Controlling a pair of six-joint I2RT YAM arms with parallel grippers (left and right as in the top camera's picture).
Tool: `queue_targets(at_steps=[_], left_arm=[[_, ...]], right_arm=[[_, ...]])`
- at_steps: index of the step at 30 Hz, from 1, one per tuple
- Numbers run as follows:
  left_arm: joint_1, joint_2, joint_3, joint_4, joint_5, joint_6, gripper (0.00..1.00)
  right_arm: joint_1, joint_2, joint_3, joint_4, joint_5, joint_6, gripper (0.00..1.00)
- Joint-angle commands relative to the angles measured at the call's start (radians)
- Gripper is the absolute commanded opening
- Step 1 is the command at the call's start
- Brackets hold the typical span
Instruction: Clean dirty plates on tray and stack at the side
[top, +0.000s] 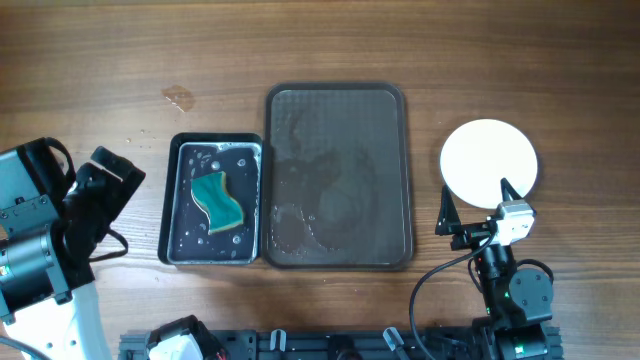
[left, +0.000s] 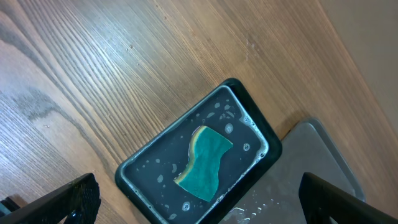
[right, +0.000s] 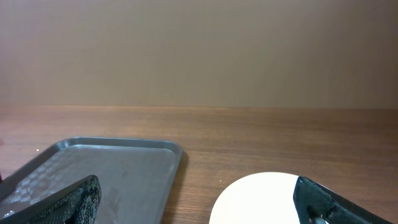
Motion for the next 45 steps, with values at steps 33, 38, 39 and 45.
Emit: queue_targets(at_steps=[33,38,39,45], left_arm=[[-0.386,-0.636,-0.713,0.819,-0.072,0.066,1.00],[-0.386,-0.837,-0.915,0.914,-0.065,0.065,1.00],[-0.386,-0.868,-0.941,0.918,-0.065,0.066,1.00],[-0.386,-1.012,-1.109,0.984,-0.056,0.064,1.00]], right_arm=[[-0.005,-0.016,-0.001,0.005,0.017,-0.012,1.00],[-0.005,-0.016,-0.001,0.005,0.017,-0.012,1.00],[-0.005,-0.016,-0.001,0.005,0.017,-0.012,1.00],[-0.005,-0.016,-0.001,0.005,0.017,-0.011,1.00]])
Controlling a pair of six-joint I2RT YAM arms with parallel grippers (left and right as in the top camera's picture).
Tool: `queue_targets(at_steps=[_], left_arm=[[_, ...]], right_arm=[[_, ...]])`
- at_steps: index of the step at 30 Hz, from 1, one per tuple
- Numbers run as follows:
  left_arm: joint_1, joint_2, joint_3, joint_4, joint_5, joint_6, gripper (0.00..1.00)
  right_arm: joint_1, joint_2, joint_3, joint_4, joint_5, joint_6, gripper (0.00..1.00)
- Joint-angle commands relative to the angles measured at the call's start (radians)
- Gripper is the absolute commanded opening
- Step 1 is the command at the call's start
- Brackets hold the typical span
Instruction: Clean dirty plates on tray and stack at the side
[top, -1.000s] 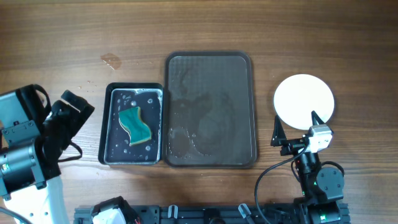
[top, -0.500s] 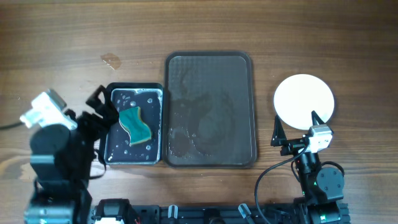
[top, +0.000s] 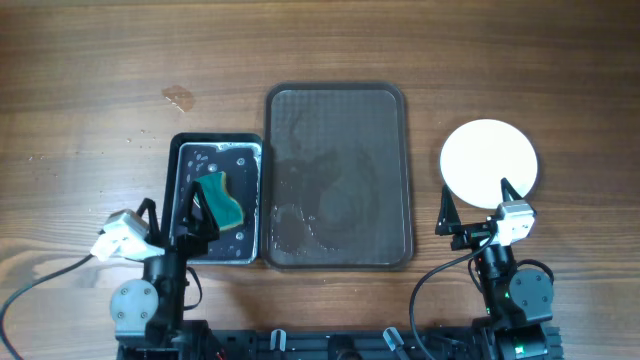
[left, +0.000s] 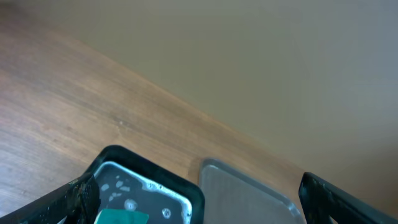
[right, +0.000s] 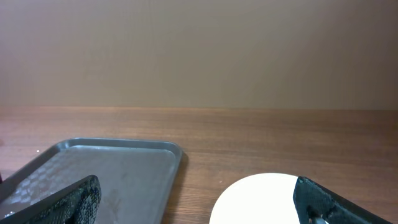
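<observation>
The grey tray (top: 340, 130) lies mid-table, wet, with no plate on it. One white plate (top: 489, 162) rests on the wood to its right, also in the right wrist view (right: 267, 199). A teal sponge (top: 218, 200) lies in the black water basin (top: 214, 138) left of the tray. My left gripper (top: 172, 215) sits low at the front left, open and holding nothing, its fingers at the basin's near edge. My right gripper (right: 196, 205) is open just in front of the plate.
A small wet mark (top: 178, 97) shows on the wood at the back left. Water streaks cover the near half of the tray. Both arm bases and cables sit along the table's front edge.
My left arm was raised at the far left edge, looking down on the basin. Now it sits low at the front, just behind the basin. The right arm, plate and sponge have not moved.
</observation>
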Motion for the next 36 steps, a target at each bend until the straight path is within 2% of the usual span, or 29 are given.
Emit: queue_targets(at_steps=[1,6,36], left_arm=[[-0.006,-0.028,-0.090,0.069,0.027,0.019,1.00],[-0.020,-0.028,-0.251,0.261,0.033,0.013,1.00],[-0.021,-0.027,-0.248,0.236,0.019,0.016,1.00]], right_arm=[[-0.005,-0.012,-0.001,0.005,0.017,-0.011,1.00],[-0.005,-0.012,-0.001,0.005,0.017,-0.011,1.00],[-0.005,-0.012,-0.001,0.005,0.017,-0.011,1.00]])
